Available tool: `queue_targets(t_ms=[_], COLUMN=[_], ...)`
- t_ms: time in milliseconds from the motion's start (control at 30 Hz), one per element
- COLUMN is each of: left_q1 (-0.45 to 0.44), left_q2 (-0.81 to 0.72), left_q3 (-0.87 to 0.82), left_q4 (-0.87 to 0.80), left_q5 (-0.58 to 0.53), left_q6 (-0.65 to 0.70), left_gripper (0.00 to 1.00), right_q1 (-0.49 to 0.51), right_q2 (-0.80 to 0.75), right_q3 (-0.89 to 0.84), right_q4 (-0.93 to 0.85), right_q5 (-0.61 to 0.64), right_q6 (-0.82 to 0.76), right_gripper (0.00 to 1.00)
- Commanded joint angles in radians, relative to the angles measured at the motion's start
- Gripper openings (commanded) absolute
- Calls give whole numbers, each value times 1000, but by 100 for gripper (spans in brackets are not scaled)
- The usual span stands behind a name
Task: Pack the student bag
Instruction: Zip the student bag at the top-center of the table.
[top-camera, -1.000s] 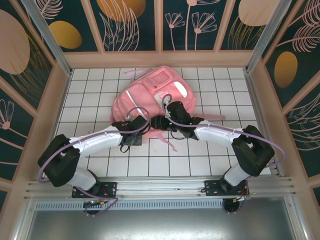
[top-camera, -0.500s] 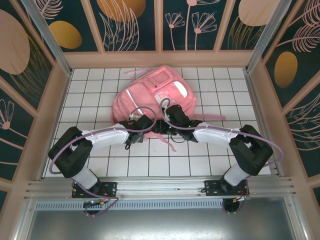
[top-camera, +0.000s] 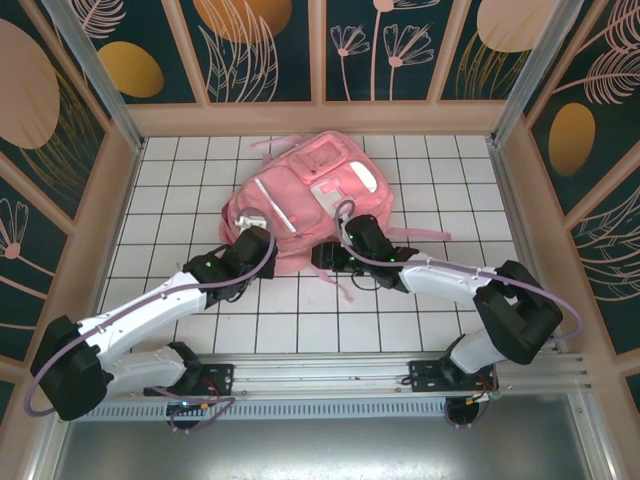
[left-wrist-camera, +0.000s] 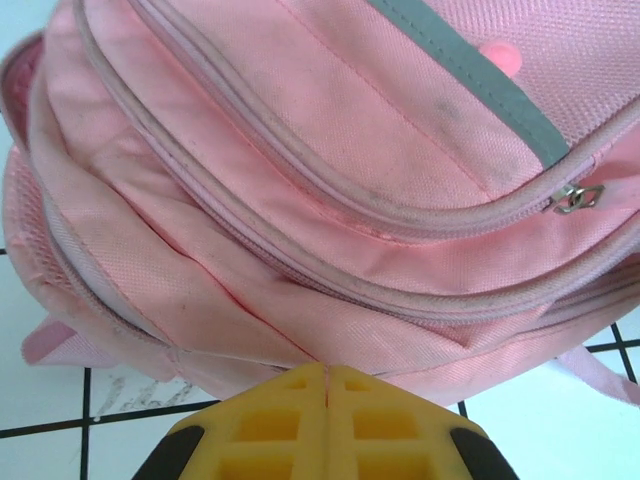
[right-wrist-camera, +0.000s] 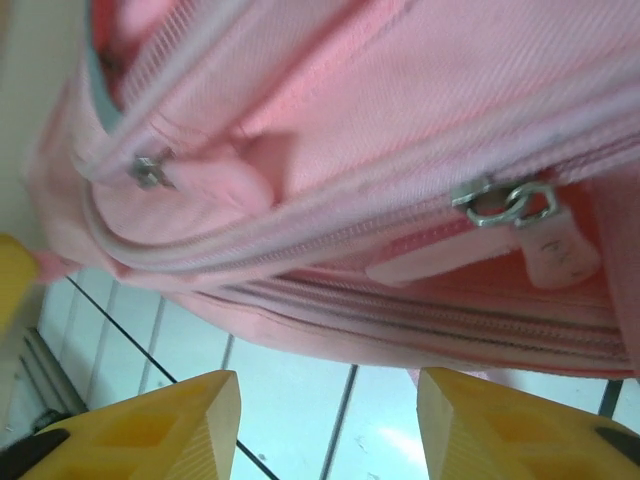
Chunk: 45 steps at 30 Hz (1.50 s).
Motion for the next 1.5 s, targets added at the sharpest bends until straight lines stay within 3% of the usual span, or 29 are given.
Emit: queue_targets(t_ms=[0,233,333,500,667,767,1167,1400,1467], left_q1=[2,3,2,3,3,3,3,3,3], left_q2=[-20,-11,-8,-7,-7,-7,-40,-39,-38], left_q3=[-24,-24,-28,-47,-50,-49,-70,-75,-77], left_q4=[82,61,63,99,113,119,143,147,153], left_q5=[50,21,26,44,29,26,34,28,30], left_q6=[28,13,9,-24,-24,-23,-22,-22,-24], left_gripper=[0,0,0,0,0,0,0,0,0], right_q1=[-12,-38,-14,-3,45,76,89,91,81], right_q2=[-34,-15,50,144,153,141,235,290,292], right_q3=[-1,58,149,162,126,105,114,176,170], right_q4=[83,56,-39,90,150,157,270,225,233], right_q5=[-61,-111,-78,-158,-92,-41,39,55,71], right_q6=[42,156,181,466,733,814,870,849,845], right_gripper=[54,51,51,51,52,52,48,44,39])
